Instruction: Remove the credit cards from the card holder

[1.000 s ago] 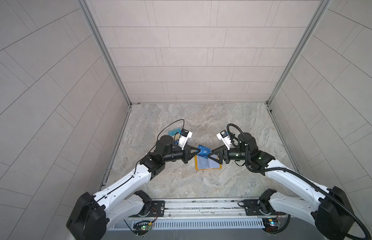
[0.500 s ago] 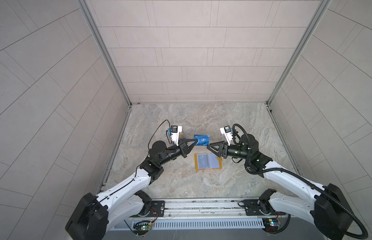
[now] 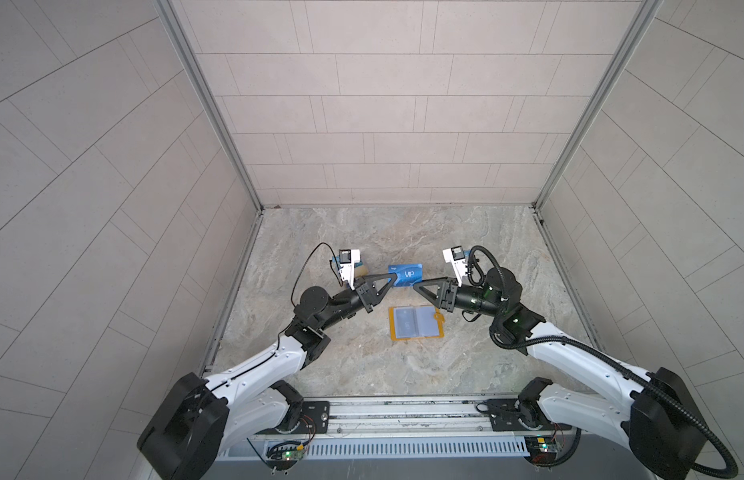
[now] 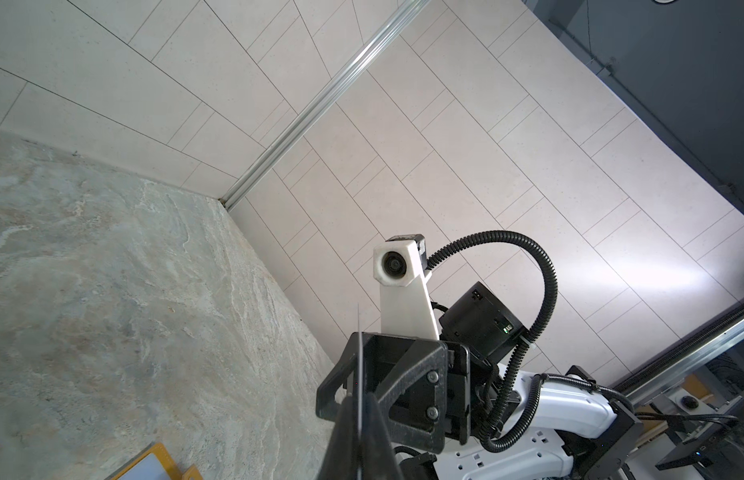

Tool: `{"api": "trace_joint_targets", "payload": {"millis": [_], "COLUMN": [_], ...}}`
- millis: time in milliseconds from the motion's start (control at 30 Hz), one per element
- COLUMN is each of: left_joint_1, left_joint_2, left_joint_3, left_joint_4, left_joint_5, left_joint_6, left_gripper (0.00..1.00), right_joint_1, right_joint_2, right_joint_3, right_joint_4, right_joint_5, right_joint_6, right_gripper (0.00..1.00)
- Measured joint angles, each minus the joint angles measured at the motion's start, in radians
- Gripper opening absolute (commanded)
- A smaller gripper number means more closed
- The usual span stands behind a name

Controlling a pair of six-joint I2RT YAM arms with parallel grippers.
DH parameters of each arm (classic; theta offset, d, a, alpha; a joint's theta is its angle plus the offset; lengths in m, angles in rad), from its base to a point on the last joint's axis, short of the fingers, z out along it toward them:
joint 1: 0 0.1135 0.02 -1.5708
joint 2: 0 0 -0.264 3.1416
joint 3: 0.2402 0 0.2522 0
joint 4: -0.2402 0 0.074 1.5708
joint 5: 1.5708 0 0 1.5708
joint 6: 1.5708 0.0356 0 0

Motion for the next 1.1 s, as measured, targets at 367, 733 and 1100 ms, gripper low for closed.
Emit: {"api": "trace_joint_targets", "payload": {"millis": [367, 733, 1100], "left_joint_1": [0.000, 0.005, 0.005], "left_joint_2": [0.003, 0.011, -0.110], "left_joint_3": [-0.010, -0.019, 0.039], "left_joint_4": [0.054, 0.063, -0.321], "left_joint_5": [0.005, 0.008, -0.039], "left_joint_6": [-0.026, -0.025, 0.154], "left_gripper": [0.00, 0.13, 0.62], "right_joint_1": [0.010, 0.013, 0.014], "right_joint_2": [0.000, -0.002, -0.039], "right_joint_3": [0.013, 0.013, 0.047], "right_joint_4": [0.022, 0.035, -0.104], "right_joint_5": [0.000, -0.008, 0.003], "right_joint_6": [0.027, 0.035, -0.034], "right_gripper": [0.20, 0.03, 0.00]}}
